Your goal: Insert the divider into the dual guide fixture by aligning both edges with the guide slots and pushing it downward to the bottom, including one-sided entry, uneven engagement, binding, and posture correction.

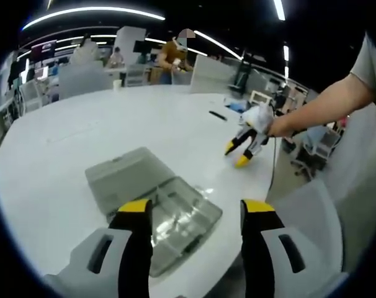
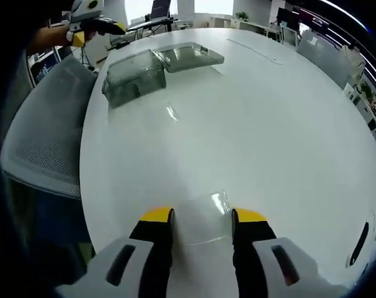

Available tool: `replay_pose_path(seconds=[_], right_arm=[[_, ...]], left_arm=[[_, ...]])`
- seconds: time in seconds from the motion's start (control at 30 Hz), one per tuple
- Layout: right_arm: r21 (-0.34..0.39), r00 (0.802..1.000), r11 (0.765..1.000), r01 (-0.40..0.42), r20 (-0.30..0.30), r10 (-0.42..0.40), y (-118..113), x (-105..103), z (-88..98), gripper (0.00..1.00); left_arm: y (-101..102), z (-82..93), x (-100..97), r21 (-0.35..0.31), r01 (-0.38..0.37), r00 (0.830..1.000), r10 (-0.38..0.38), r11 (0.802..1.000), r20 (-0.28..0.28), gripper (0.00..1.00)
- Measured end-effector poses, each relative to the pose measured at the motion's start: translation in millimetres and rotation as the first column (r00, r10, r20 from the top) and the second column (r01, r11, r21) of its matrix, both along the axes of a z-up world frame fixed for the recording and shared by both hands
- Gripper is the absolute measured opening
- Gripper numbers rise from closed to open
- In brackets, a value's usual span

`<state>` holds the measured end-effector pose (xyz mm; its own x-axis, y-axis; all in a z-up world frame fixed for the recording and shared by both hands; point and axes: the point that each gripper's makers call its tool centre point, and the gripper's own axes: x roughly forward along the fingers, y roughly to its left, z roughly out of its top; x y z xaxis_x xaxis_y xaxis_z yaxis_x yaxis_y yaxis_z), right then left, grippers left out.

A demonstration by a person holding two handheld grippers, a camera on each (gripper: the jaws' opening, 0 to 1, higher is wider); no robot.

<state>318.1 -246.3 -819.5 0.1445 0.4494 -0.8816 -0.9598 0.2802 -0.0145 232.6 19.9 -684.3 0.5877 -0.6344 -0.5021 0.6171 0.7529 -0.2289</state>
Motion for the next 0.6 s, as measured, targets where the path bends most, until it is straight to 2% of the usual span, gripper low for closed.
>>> replay_pose_path(seconds=[0.17, 0.6], right_arm=[[-0.034, 0.999, 0.998, -0.048, 0.010, 0.048, 1.5, -1.4, 0.4, 0.32], [-0.108, 0.997, 0.991, -0.083, -0.015, 0.081, -0.7, -1.9, -0.1, 0.30]], left_arm=[[-0.7, 0.4, -0.5, 0.002, 0.004, 1.000, -0.004, 1.000, 0.002, 0.56], [-0.8, 0.1, -1.6, 0.000, 0.002, 1.000, -0.002, 1.000, 0.002, 0.55]])
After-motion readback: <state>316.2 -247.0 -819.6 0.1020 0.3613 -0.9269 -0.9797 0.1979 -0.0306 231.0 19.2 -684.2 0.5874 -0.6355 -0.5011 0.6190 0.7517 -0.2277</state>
